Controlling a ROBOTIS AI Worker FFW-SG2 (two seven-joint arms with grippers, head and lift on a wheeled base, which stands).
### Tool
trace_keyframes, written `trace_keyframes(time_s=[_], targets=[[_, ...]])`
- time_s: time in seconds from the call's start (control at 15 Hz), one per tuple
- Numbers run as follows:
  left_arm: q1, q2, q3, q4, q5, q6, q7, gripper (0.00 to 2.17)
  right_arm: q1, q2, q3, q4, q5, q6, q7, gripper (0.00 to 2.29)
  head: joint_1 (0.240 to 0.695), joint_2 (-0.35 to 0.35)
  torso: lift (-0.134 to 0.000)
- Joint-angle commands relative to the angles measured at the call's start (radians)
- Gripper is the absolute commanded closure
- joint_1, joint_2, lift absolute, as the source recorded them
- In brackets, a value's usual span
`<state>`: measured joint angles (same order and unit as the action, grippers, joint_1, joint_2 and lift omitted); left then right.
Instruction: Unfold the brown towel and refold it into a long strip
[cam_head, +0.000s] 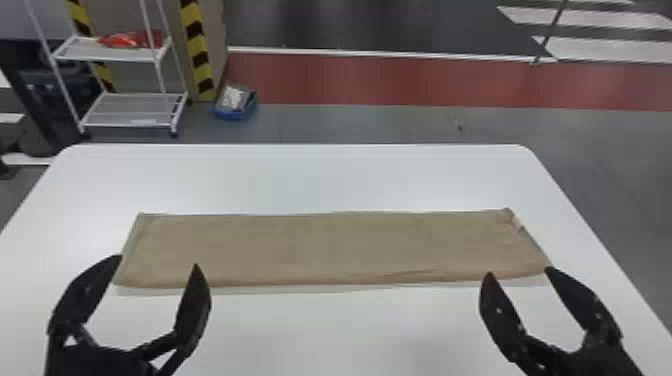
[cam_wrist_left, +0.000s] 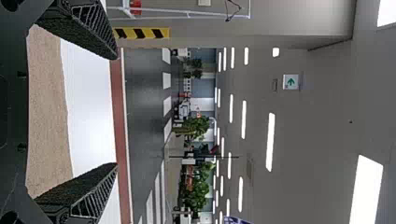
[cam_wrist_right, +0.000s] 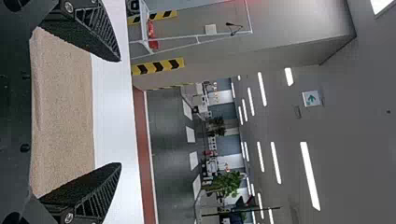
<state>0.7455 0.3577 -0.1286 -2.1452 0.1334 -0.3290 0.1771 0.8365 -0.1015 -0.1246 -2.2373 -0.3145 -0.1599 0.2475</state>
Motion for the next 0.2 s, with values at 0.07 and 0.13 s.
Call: trace_keyframes(time_s=[0.07,0.13], targets=[[0.015,0.001,0.007,-0.009,0.0,-0.006,0.001,0.08,0.018,0.002,0.01,-0.007,0.0,-0.025,-0.004,0.09,0.695,-0.059,-0.123],[0.02,0.003,0.007,-0.01,0.0,-0.009,0.002,0.08,0.024,0.002,0.01,-0.007,0.0,-0.04,-0.005,0.09,0.695,-0.056,-0.123]])
